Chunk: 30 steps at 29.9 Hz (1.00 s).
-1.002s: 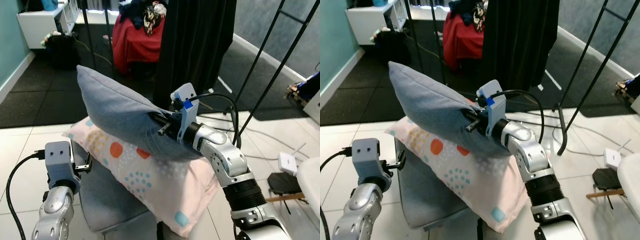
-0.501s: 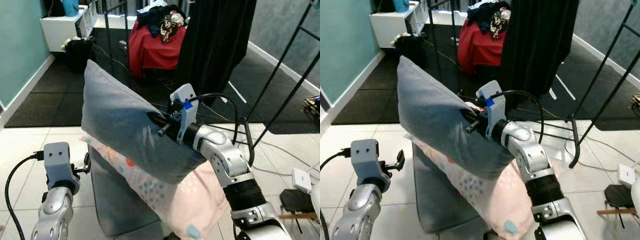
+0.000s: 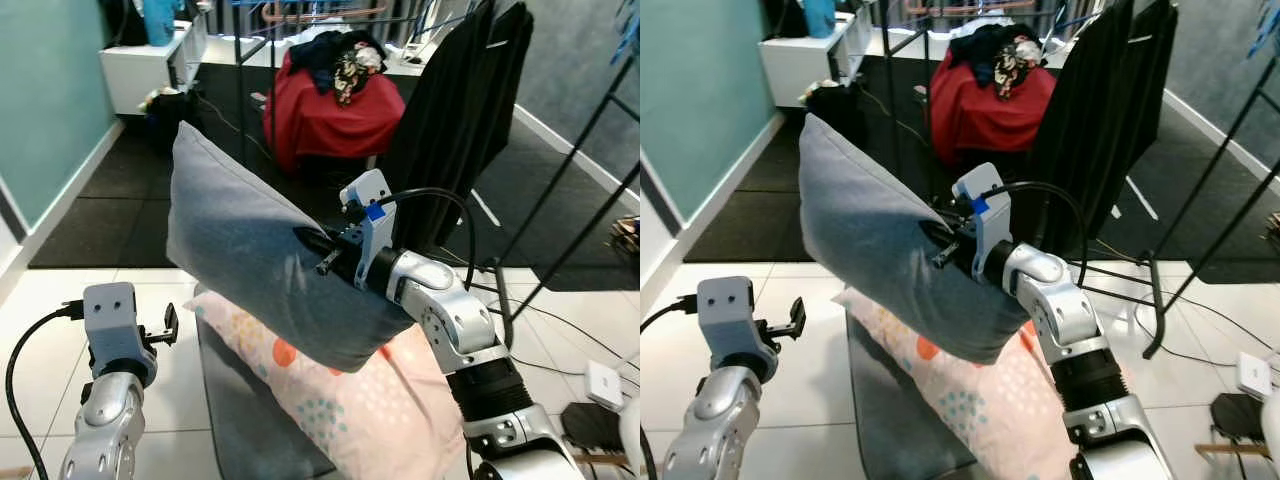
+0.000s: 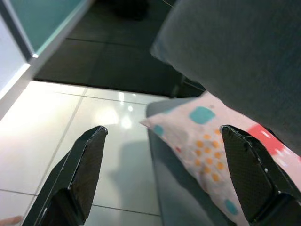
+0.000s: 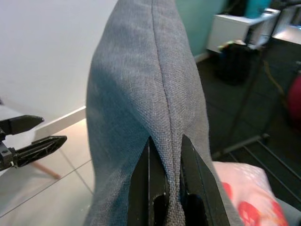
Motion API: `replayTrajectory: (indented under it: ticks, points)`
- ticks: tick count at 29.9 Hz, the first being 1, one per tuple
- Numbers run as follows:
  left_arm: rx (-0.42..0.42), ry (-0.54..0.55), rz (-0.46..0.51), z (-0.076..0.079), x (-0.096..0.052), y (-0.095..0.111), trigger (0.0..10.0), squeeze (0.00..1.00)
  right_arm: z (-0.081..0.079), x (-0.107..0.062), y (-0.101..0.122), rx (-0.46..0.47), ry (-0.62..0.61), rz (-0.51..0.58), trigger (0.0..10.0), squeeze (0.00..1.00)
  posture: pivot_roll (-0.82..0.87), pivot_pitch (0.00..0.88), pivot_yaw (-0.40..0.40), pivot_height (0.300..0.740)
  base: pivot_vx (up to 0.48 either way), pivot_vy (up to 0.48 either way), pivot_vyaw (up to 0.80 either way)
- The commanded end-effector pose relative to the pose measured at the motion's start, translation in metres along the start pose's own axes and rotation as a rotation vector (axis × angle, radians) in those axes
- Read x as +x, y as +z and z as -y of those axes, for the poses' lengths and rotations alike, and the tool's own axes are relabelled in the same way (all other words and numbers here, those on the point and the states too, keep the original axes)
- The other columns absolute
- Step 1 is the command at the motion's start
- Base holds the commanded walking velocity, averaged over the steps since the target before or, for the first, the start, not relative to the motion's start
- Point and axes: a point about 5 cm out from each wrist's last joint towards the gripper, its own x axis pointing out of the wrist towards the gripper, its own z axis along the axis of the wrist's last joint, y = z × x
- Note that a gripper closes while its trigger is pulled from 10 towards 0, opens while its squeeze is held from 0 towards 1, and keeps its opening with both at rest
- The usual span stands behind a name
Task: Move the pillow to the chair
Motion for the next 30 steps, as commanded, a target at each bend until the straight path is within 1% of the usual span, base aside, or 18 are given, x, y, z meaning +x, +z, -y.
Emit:
replayTrajectory:
  ticks: [1, 2, 3, 5, 6, 9, 10, 16, 27, 30]
  points:
    - [-0.002, -0.011, -0.018, 0.003, -0.002, -0.004, 10.0, 0.0, 0.006, -0.003, 0.007, -0.045, -0.027, 0.034, 0.5, 0.0, -0.15, 0.032, -0.087, 0.736, 0.0, 0.0, 0.0]
    - [-0.002, -0.011, -0.018, 0.003, -0.002, -0.004, 10.0, 0.0, 0.006, -0.003, 0.007, -0.045, -0.027, 0.034, 0.5, 0.0, -0.15, 0.032, -0.087, 0.736, 0.0, 0.0, 0.0]
    - [-0.002, -0.01, -0.013, 0.003, -0.002, -0.004, 10.0, 0.0, 0.009, -0.003, 0.006, -0.047, -0.049, 0.025, 5.1, 0.0, -0.15, 0.031, -0.088, 0.74, 0.0, 0.0, 0.0]
    - [-0.002, -0.01, -0.013, 0.003, -0.002, -0.004, 10.0, 0.0, 0.009, -0.003, 0.006, -0.047, -0.049, 0.025, 5.1, 0.0, -0.15, 0.031, -0.088, 0.74, 0.0, 0.0, 0.0]
    - [-0.001, -0.01, -0.009, 0.003, -0.003, -0.003, 10.0, 0.0, 0.012, -0.003, 0.004, -0.049, -0.076, 0.018, 10.0, 0.0, -0.15, 0.032, -0.089, 0.74, 0.0, 0.0, 0.0]
    - [0.003, -0.012, -0.002, 0.003, -0.004, -0.003, 10.0, 0.0, 0.016, -0.003, 0.002, -0.039, -0.111, 0.004, 10.0, 0.0, -0.15, 0.029, -0.088, 0.74, 0.0, 0.0, 0.0]
    - [0.003, -0.012, 0.002, 0.003, -0.003, -0.003, 10.0, 0.0, 0.017, -0.004, 0.0, -0.015, -0.113, -0.004, 10.0, 0.0, -0.15, 0.028, -0.089, 0.74, 0.0, 0.0, 0.0]
    - [0.004, -0.011, 0.005, 0.004, -0.002, -0.002, 10.0, 0.0, 0.02, -0.005, -0.001, -0.005, -0.126, -0.009, 10.0, 0.0, -0.16, 0.032, -0.086, 0.74, 0.0, 0.0, -0.77]
    - [-0.004, -0.036, 0.008, 0.01, 0.0, -0.002, 10.0, 0.0, 0.039, -0.015, -0.01, 0.011, -0.257, -0.049, 10.0, 0.0, -0.17, 0.024, -0.076, 0.74, 0.0, 0.0, -0.76]
    - [-0.007, -0.038, 0.008, 0.011, 0.001, -0.002, 10.0, 0.0, 0.042, -0.016, -0.011, 0.012, -0.271, -0.055, 10.0, 0.0, -0.17, 0.023, -0.077, 0.74, 0.0, 0.0, -0.76]
